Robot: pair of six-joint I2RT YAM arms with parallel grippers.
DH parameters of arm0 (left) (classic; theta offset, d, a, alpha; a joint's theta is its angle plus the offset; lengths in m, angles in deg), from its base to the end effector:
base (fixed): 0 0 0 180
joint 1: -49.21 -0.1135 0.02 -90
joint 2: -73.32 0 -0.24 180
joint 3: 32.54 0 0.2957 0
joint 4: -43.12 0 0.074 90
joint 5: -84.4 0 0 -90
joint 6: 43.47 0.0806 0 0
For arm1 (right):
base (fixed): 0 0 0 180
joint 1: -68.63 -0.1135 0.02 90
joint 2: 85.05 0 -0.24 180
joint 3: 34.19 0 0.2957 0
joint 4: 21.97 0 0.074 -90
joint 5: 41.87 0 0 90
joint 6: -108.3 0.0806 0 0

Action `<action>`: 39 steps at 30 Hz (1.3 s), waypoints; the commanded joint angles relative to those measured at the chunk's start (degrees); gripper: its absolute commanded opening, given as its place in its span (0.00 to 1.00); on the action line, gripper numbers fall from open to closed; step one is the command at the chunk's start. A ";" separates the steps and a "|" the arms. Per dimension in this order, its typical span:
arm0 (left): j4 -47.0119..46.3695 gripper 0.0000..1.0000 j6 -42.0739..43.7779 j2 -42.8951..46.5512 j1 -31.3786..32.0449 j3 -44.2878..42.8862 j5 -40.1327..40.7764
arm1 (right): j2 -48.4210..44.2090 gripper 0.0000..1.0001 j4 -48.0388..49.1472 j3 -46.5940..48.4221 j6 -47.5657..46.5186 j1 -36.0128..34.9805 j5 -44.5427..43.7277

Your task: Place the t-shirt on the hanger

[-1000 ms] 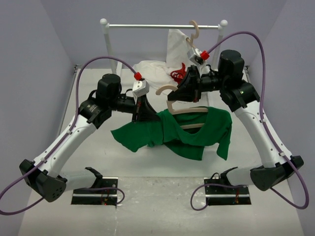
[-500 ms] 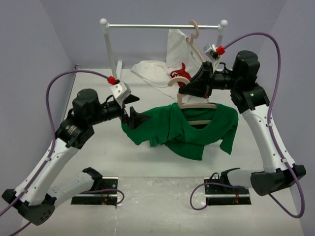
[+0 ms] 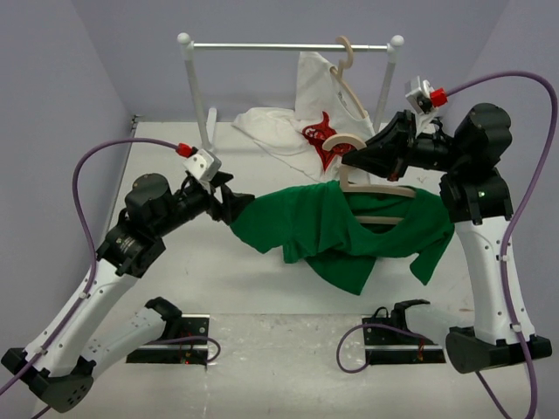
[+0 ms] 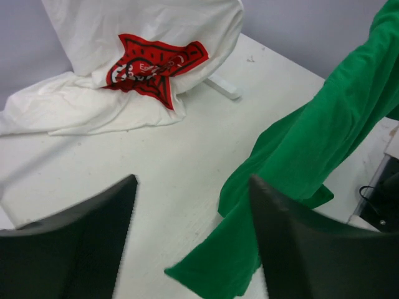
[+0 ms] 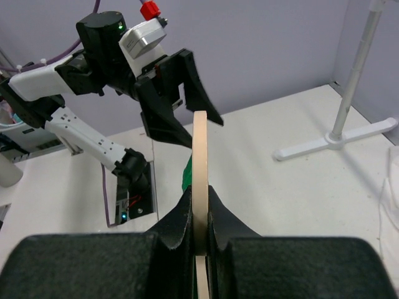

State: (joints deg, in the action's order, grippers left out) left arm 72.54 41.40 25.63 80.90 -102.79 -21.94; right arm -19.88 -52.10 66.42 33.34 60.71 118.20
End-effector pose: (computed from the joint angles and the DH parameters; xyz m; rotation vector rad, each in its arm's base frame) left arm 0.2279 -0.1673 0.3864 0.6097 1.6276 -0.7178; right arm 0.2482 0.1110 0.5122 -0.9348 1.3853 1.1993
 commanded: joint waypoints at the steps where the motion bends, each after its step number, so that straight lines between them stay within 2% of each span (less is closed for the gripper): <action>1: -1.12 0.45 0.48 -1.24 -0.22 0.54 -2.88 | -1.01 0.00 2.78 2.24 2.18 0.72 -0.61; 3: -0.96 0.46 0.42 -1.63 -0.20 0.72 -4.96 | -0.96 0.00 2.70 2.38 2.47 1.05 -1.24; 6: -1.62 0.72 -0.31 -0.58 -0.22 1.40 -4.43 | -0.58 0.00 2.70 2.68 2.88 1.59 -1.59; 7: -1.49 0.75 -0.32 -0.43 -0.15 1.48 -4.06 | -0.51 0.00 2.70 2.61 2.81 1.53 -1.74; 11: -0.33 0.61 0.21 0.14 -0.22 1.14 -2.91 | -0.58 0.00 2.78 2.59 2.62 1.77 -2.39; 12: -0.12 0.64 0.07 0.14 -0.22 1.18 -2.80 | -0.61 0.00 2.78 2.59 2.62 1.77 -2.53; 15: 0.72 0.89 -0.86 0.75 -0.22 1.32 -0.72 | -0.58 0.00 2.25 2.92 2.26 1.95 -3.81; 17: 1.12 0.97 -1.89 2.41 -0.22 1.29 4.35 | -0.31 0.00 0.74 3.52 1.17 2.12 -5.03; 21: 1.32 0.97 -2.95 5.79 -0.22 0.89 9.69 | 0.33 0.00 -0.10 3.58 0.51 2.28 -6.26; 28: -3.57 0.93 -4.31 9.71 -0.13 5.08 3.70 | 0.57 0.00 -0.12 5.16 0.77 2.21 -7.02; 32: -4.83 0.96 -1.63 6.21 -0.17 6.16 -10.83 | 0.10 0.00 -0.03 6.06 0.34 2.24 -4.92; 36: -4.60 0.96 -0.45 2.86 -0.22 6.97 -11.83 | -0.37 0.00 -0.03 6.53 0.25 2.71 -4.02; 39: -4.77 0.92 -0.32 1.42 -0.22 7.27 -12.07 | -0.86 0.00 0.06 6.79 0.31 3.04 -3.49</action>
State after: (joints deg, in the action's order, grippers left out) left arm 69.89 39.62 28.32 80.79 -96.30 -30.04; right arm -19.21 -53.42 70.35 33.83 63.06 112.77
